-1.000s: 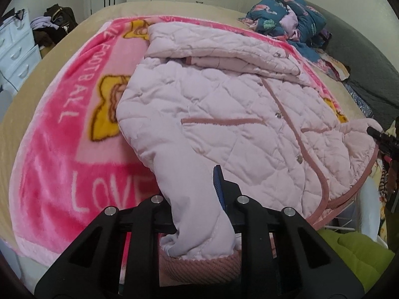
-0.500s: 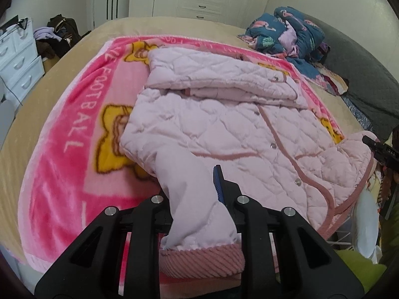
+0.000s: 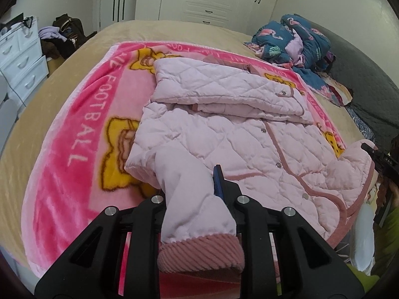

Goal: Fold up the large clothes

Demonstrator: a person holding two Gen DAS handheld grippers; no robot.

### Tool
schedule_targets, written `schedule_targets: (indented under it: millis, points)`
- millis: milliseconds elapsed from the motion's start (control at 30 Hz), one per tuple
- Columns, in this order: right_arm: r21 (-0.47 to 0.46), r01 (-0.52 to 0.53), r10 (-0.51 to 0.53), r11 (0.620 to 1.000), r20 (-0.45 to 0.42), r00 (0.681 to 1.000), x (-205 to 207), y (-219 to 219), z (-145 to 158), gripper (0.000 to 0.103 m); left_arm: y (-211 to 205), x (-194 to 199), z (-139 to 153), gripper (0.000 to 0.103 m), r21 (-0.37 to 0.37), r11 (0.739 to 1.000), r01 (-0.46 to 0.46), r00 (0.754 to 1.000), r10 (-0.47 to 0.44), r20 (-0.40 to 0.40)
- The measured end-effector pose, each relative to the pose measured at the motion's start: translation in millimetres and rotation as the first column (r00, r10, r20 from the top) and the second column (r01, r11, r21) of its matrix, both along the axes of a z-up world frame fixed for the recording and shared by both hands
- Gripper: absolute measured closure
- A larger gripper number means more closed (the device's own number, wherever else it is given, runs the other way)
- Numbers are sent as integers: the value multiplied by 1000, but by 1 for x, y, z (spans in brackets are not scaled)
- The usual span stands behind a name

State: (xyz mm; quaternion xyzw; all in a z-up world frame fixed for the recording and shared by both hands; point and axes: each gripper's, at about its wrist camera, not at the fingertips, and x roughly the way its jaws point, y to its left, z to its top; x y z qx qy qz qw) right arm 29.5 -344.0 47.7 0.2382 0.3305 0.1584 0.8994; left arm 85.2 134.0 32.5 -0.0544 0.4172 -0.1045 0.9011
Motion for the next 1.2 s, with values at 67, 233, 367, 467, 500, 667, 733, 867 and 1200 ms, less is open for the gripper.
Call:
schedule_targets:
  millis: [67, 233, 367, 467, 500, 667, 733, 867, 1200]
  points:
    - [1, 4, -4, 1000, 6, 1000, 3, 0, 0, 81, 2, 3, -1, 89, -3, 1000, -6, 1000, 6, -3]
    - [9, 15, -15, 1000, 12, 1000, 8, -2, -2, 81, 6, 11, -3, 89, -16, 1000, -24, 1000, 24, -8]
    - [16, 30, -30, 999, 14, 999, 14, -3, -3, 81, 7, 19, 0, 88, -31, 999, -32, 999, 32, -4]
    - [20, 41, -41, 999, 14, 999, 21, -4, -3, 81, 6, 26, 3, 88, -36, 999, -34, 999, 34, 2]
    - [21, 46, -46, 999, 14, 999, 23, -4, -3, 81, 5, 28, 4, 88, -36, 999, -34, 999, 35, 2]
    - [30, 63, -63, 998, 10, 998, 33, -5, -5, 81, 3, 39, 6, 88, -32, 999, -33, 999, 33, 3]
    - [34, 74, -74, 997, 8, 997, 37, -6, -5, 81, 1, 44, 8, 88, -28, 999, -32, 999, 32, 4]
    - [48, 90, -90, 995, -2, 996, 48, -7, -5, 81, 0, 55, 11, 88, -23, 999, -35, 999, 35, 2]
    - [78, 112, -112, 991, 1, 994, 69, -11, -9, 81, -4, 76, 14, 88, -2, 999, -40, 999, 40, -9]
